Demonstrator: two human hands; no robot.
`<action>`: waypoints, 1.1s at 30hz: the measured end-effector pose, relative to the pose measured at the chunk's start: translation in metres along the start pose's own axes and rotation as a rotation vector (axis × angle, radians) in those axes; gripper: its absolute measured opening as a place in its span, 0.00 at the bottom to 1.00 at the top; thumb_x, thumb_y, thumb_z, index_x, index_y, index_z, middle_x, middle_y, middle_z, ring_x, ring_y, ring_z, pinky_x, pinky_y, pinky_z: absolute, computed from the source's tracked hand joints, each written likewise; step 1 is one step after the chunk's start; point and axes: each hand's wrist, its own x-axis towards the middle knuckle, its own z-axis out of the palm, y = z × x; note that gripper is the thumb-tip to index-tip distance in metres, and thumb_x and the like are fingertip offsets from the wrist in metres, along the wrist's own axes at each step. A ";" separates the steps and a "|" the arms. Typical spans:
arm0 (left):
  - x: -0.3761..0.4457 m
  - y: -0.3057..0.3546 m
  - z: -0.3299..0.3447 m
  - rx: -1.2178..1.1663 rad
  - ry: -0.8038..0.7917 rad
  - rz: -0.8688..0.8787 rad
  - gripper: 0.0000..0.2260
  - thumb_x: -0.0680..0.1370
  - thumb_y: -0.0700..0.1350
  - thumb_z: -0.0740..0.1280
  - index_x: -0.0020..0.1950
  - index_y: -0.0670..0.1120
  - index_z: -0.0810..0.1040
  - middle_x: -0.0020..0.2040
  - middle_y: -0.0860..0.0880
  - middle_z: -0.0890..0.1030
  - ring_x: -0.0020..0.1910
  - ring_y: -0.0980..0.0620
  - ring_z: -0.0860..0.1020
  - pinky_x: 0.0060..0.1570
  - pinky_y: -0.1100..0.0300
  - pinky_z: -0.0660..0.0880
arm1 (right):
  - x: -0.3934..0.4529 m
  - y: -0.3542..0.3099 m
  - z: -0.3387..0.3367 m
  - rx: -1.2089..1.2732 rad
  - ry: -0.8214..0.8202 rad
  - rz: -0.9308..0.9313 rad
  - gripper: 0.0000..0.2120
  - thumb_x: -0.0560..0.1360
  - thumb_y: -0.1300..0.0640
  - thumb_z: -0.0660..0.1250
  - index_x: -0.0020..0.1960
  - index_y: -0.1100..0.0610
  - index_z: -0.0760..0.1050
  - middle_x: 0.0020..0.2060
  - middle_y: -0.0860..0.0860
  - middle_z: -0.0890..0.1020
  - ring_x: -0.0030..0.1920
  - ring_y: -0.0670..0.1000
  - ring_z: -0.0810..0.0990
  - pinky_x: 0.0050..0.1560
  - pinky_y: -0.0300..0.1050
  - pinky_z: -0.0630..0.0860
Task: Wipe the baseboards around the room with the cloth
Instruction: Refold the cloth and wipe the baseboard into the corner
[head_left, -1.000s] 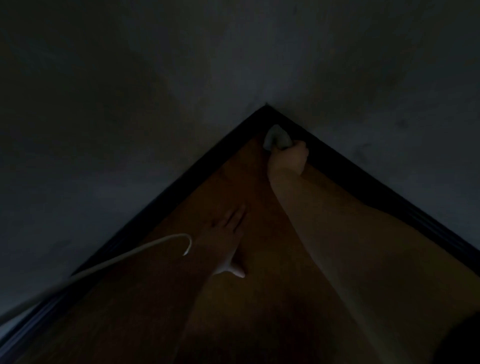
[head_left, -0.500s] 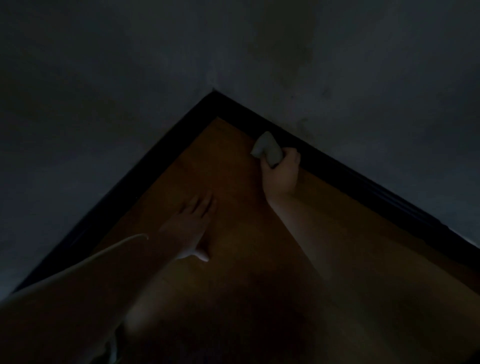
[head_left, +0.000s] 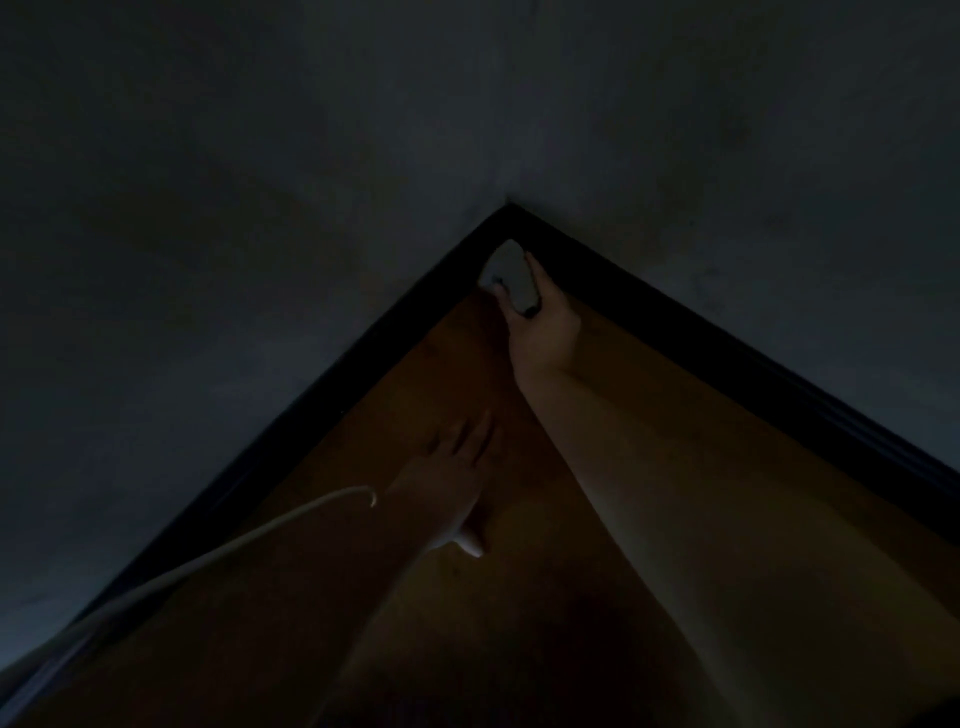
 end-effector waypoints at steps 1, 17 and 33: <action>0.000 -0.001 0.000 -0.006 0.004 -0.002 0.63 0.66 0.63 0.77 0.79 0.46 0.31 0.79 0.44 0.31 0.79 0.40 0.38 0.77 0.42 0.45 | 0.004 -0.003 0.007 -0.011 0.006 0.019 0.26 0.76 0.51 0.72 0.72 0.52 0.71 0.66 0.50 0.77 0.64 0.46 0.74 0.63 0.30 0.65; 0.007 -0.001 0.001 -0.006 -0.029 -0.006 0.63 0.67 0.59 0.78 0.78 0.43 0.31 0.77 0.42 0.29 0.78 0.37 0.37 0.76 0.39 0.46 | 0.038 -0.033 0.025 -0.064 0.150 0.322 0.23 0.80 0.50 0.65 0.74 0.45 0.67 0.64 0.52 0.78 0.59 0.52 0.78 0.48 0.37 0.70; 0.015 -0.007 -0.008 -0.006 -0.008 -0.026 0.50 0.73 0.73 0.60 0.80 0.50 0.36 0.80 0.46 0.34 0.79 0.41 0.37 0.75 0.40 0.45 | -0.006 0.006 -0.075 -0.078 0.205 0.279 0.21 0.78 0.47 0.67 0.70 0.48 0.73 0.57 0.48 0.80 0.52 0.45 0.74 0.51 0.36 0.69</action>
